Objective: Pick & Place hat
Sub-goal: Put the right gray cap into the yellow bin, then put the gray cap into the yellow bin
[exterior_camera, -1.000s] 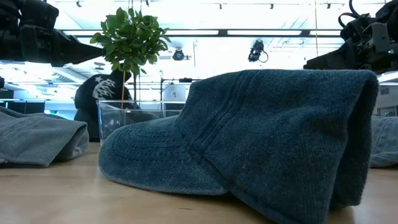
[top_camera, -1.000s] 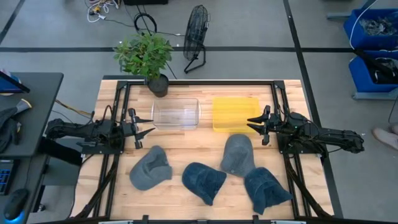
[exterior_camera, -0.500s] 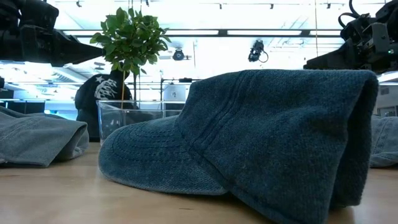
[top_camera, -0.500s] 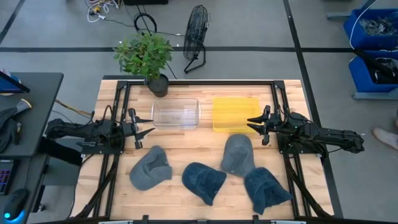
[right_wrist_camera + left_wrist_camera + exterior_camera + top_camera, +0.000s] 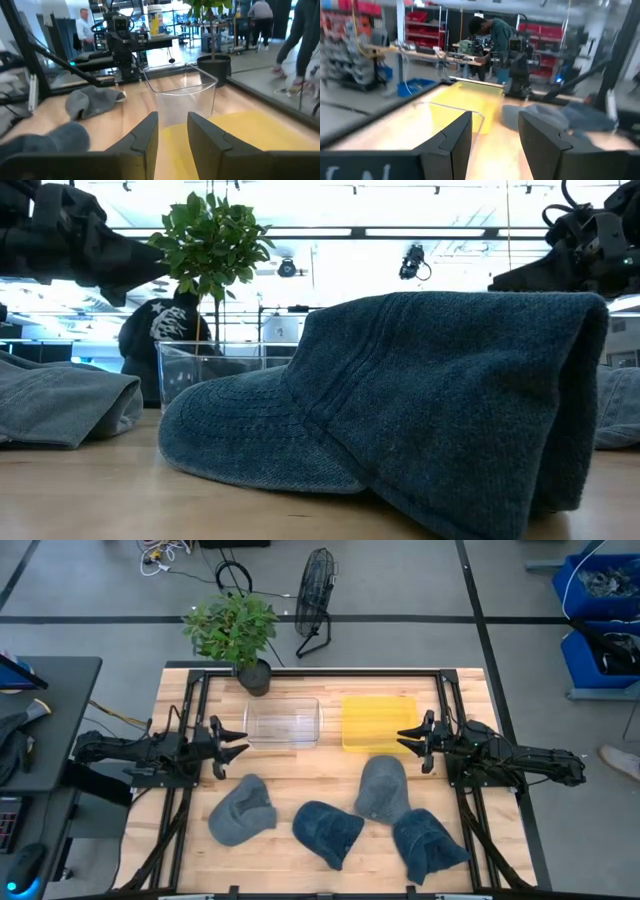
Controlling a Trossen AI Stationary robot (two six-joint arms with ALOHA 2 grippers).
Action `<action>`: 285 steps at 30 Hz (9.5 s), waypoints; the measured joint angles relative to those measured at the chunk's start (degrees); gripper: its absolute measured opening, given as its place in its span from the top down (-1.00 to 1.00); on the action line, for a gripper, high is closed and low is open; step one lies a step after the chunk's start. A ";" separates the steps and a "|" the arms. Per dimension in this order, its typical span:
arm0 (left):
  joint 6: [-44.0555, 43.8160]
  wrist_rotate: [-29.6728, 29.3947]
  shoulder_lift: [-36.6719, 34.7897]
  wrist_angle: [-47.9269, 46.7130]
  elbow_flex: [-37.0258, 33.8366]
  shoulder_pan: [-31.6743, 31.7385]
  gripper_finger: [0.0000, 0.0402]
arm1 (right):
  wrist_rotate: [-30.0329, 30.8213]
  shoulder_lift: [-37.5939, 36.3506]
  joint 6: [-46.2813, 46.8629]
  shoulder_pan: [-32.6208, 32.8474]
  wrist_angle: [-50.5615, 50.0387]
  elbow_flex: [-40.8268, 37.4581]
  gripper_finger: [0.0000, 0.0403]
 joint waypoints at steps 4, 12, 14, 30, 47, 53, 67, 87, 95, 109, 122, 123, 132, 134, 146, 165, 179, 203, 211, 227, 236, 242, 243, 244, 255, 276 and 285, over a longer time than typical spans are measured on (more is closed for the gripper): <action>-0.81 0.01 -0.01 1.67 0.00 0.00 0.18 | -0.06 0.01 10.78 0.09 -0.02 -0.01 0.46; -6.47 0.02 -0.03 1.86 0.00 0.00 0.18 | 3.59 0.00 16.00 0.09 0.44 0.00 0.46; -7.99 0.02 -0.03 1.79 0.00 0.00 0.18 | 3.61 0.00 15.89 0.09 0.46 -0.01 0.46; -10.74 -0.02 0.00 1.11 0.00 0.00 0.18 | -0.32 0.02 10.88 0.09 1.76 -0.02 0.46; -10.67 -0.25 -0.01 7.57 0.52 0.00 0.18 | -15.24 7.53 12.78 4.09 12.11 5.88 0.02; -1.49 1.44 5.10 3.82 9.71 0.00 0.18 | -14.59 21.41 9.27 9.05 3.40 15.80 -0.01; -8.06 11.91 38.98 -23.74 32.48 -2.68 0.18 | -12.00 58.64 8.58 19.86 -21.38 34.21 -0.01; -7.75 10.16 49.41 -18.69 32.94 -8.50 0.18 | 1.42 71.77 -2.16 25.09 -22.93 37.35 -0.01; -7.76 10.14 49.41 -16.77 32.94 -8.48 0.18 | 13.43 71.69 -12.61 24.86 -27.76 41.87 -0.01; -7.76 10.14 49.41 -16.86 32.94 -8.48 0.18 | 9.71 77.18 -10.14 22.67 -19.78 35.17 0.35; -7.78 10.14 49.41 -16.86 32.94 -8.46 0.18 | 23.13 75.56 -7.21 22.69 -36.65 58.24 0.88; -7.78 10.14 49.41 -16.90 32.94 -8.46 0.18 | 29.43 75.56 -5.46 22.44 -37.52 59.91 0.90; -8.19 10.14 49.41 -16.90 32.94 -8.47 0.18 | 54.22 75.47 10.37 13.55 -49.85 64.46 0.96; -8.19 10.14 49.41 -16.90 32.94 -8.46 0.18 | 54.55 75.45 13.85 9.72 -51.08 63.37 0.97; -8.13 10.14 49.41 -16.99 32.94 -8.47 0.18 | 43.50 75.52 18.58 0.78 -36.12 46.58 0.99; -10.22 10.13 49.41 -17.08 32.94 -8.46 0.18 | 28.30 75.52 16.15 -1.83 -36.43 44.24 0.67; -18.52 10.56 50.97 -13.44 32.96 -11.32 0.18 | 18.27 75.54 15.36 -1.61 -42.88 55.78 0.41; -66.06 15.95 59.91 -45.77 33.07 -14.22 0.18 | 8.57 75.54 -2.47 5.62 -16.02 57.09 0.48; -69.21 19.84 59.92 -45.82 38.93 -14.75 0.36 | 9.45 75.54 -3.43 5.60 -16.02 57.09 0.49; -88.98 20.84 68.12 -52.30 42.16 -26.07 0.39 | 9.48 75.54 -5.61 5.60 -17.25 57.09 0.49; -90.68 17.75 76.25 -51.94 42.18 -26.96 0.43 | 9.48 75.54 -6.12 5.60 -17.20 57.09 0.49; -85.81 17.29 78.18 -52.47 42.21 -26.71 0.59 | 9.46 75.54 -6.12 5.60 -16.98 57.09 0.49; -84.30 17.24 78.35 -52.51 42.21 -26.71 0.66 | 9.48 75.54 -6.12 5.60 -16.90 57.09 0.49; -82.73 16.85 78.47 -52.51 42.21 -26.71 0.73 | 9.48 75.54 -6.12 5.60 -16.88 57.09 0.49; -62.57 2.19 78.30 -50.13 48.28 -26.54 0.98 | 9.02 75.54 -11.10 5.58 -16.67 57.09 0.49; -30.29 -7.18 78.28 -44.67 58.38 -15.95 0.98 | -11.66 77.33 -28.37 17.09 -2.12 57.12 0.29; -19.81 -4.65 78.28 -36.02 58.38 -15.30 0.99 | -7.67 91.03 -34.87 18.23 13.18 57.45 0.19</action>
